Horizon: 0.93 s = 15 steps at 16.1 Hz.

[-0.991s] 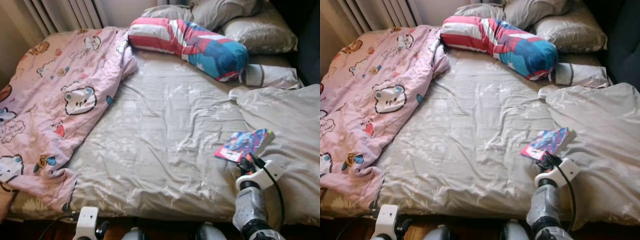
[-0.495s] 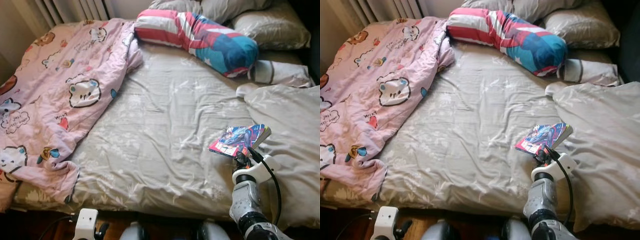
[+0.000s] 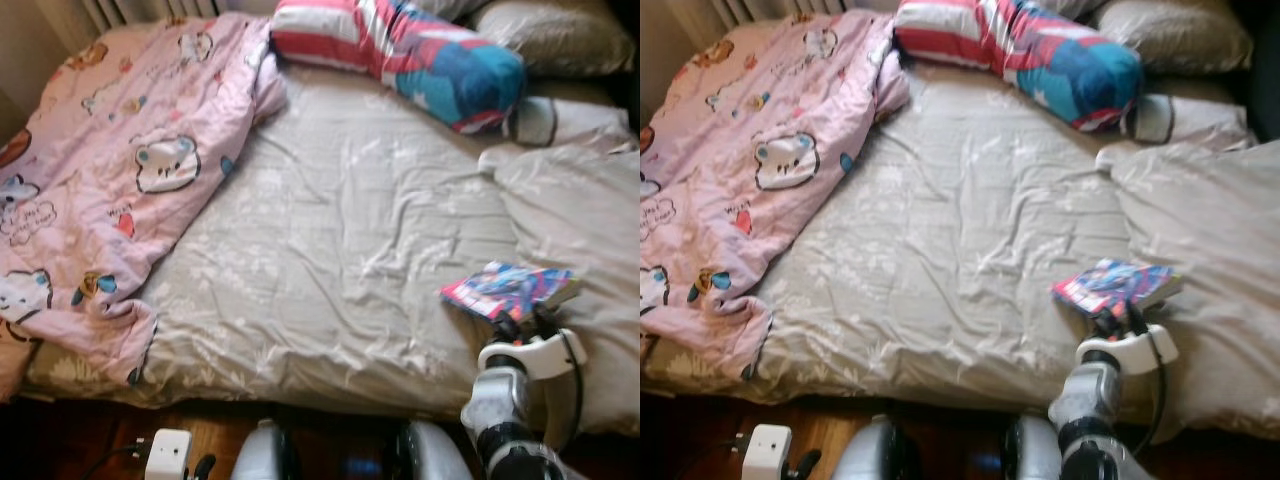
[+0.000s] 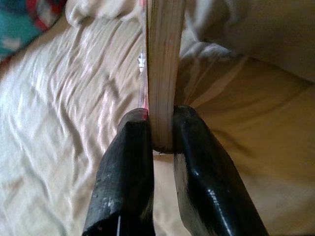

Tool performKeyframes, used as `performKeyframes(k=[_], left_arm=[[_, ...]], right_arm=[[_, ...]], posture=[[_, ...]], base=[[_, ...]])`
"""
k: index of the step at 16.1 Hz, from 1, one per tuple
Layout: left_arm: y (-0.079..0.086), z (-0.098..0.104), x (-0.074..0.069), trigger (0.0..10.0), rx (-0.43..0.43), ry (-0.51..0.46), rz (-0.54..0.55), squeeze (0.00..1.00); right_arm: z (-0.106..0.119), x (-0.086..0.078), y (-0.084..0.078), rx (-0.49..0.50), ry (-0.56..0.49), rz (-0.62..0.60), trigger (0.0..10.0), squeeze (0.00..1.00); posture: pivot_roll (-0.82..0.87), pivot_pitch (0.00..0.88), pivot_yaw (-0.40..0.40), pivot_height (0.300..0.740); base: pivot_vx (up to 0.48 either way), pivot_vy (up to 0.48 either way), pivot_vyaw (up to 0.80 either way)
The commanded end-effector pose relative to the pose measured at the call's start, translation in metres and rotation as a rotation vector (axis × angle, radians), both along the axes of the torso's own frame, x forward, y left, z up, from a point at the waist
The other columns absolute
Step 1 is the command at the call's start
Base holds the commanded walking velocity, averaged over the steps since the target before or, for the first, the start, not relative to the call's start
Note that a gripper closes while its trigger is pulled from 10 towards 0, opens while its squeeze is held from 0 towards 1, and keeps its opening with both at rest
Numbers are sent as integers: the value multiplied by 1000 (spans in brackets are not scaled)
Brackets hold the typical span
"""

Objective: Clean up the room

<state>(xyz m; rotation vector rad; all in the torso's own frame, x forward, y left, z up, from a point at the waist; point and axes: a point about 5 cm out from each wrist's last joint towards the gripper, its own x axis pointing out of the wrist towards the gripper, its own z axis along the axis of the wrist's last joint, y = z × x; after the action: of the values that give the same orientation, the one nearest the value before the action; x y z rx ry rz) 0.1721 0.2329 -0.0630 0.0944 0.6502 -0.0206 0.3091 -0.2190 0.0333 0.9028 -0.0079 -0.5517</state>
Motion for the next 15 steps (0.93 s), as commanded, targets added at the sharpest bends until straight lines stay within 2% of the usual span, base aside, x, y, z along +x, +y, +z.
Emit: performKeyframes(k=[1,3,7,8,10,12,15], left_arm=[[8,-3,-10,10000,11,25,13,0],[10,-3,-14,10000,14,21,15,0],[13,-1,-22,10000,24,9,-2,0],[13,-1,-25,10000,25,8,-15,0],[13,-1,-27,10000,26,6,-19,0],[17,-1,-33,10000,30,13,-20,0],[16,-2,-35,10000,28,19,-21,0]], right_arm=[[7,6,-2,37,-58,-14,10000,0],[9,10,1,158,-122,-22,10000,0],[25,21,0,211,-252,-14,10000,0],[17,15,-6,289,-248,-76,10000,0],[9,9,-6,277,-200,-86,10000,0],[-12,-5,0,226,-71,-38,10000,0],[-30,-19,7,224,36,5,10000,0]], posture=[[134,291,95,642],[146,301,95,642],[165,330,104,642],[173,345,109,642],[176,346,110,642],[175,365,108,642],[173,372,106,642]], base=[[0,0,0],[0,0,0],[0,0,0],[0,0,0],[0,0,0],[0,0,0],[0,0,0]])
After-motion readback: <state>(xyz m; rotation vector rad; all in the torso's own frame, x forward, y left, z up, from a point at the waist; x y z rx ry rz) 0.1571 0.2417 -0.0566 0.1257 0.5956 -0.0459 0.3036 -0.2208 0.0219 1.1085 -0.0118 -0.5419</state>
